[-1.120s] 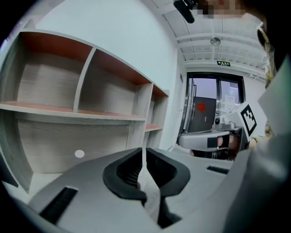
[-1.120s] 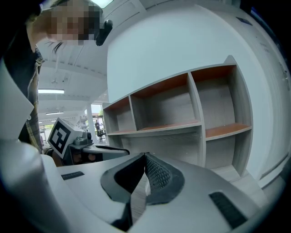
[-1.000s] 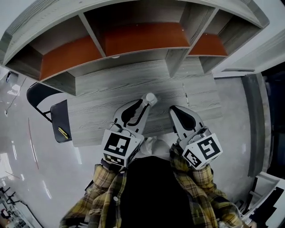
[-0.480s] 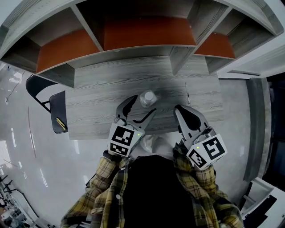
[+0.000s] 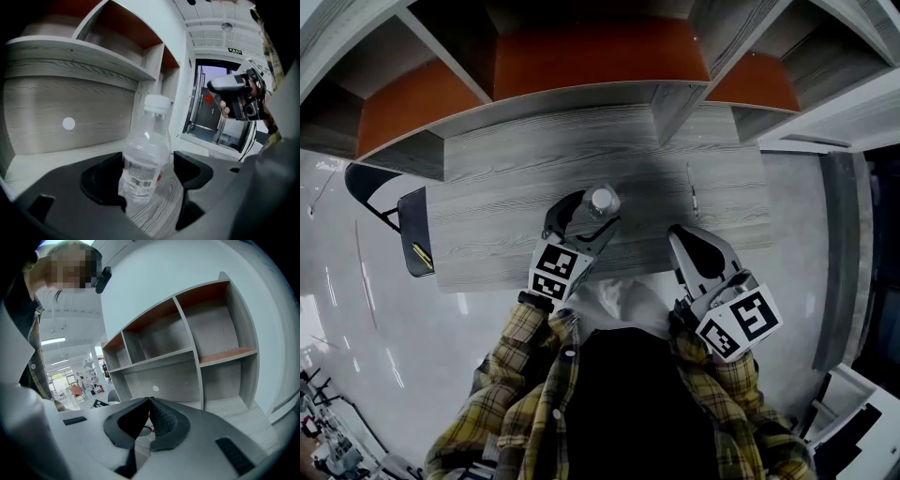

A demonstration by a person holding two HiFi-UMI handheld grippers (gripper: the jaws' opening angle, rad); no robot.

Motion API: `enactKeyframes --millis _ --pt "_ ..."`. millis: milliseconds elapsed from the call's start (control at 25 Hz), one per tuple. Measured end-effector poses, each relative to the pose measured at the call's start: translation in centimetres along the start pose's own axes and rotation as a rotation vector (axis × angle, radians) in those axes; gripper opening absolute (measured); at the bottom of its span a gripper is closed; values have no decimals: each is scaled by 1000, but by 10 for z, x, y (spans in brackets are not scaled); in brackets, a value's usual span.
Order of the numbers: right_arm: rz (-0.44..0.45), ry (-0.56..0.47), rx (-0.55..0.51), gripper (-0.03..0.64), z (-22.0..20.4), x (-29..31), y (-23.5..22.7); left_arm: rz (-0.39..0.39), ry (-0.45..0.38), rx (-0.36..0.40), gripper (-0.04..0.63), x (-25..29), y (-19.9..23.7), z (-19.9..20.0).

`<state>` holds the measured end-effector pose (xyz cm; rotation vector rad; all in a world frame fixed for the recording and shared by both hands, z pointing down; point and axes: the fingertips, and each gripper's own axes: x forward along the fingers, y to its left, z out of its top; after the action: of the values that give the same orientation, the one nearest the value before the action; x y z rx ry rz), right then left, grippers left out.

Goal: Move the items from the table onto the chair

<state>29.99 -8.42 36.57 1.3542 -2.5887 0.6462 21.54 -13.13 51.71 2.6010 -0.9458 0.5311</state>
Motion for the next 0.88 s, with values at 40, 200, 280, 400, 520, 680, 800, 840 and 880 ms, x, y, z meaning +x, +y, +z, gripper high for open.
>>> enactKeyframes --millis 40,200,280,400,520,680,800,840,880 --pt "2 4 3 18 -1 0 -1 1 7 8 333 4 1 -4" --pt "18 17 7 18 -5 0 -4 18 7 3 333 17 7 -10" --pt "23 17 9 18 -5 0 -6 24 0 10 333 21 8 -9" --pt "28 15 13 18 -6 -1 -8 37 -6 27 330 23 8 -8" --pt "37 13 12 18 -6 -3 -11 53 5 25 319 22 7 -9" --pt "57 9 7 18 -5 -5 -13 70 20 3 313 17 5 -11" --pt "82 14 -2 18 -4 -4 -12 95 1 -16 311 6 4 -7" --pt "94 17 -7 18 -5 -3 -11 107 -12 -26 311 1 4 -4" --pt "111 22 -15 18 -5 -1 -9 123 -26 -38 311 -6 5 -1"
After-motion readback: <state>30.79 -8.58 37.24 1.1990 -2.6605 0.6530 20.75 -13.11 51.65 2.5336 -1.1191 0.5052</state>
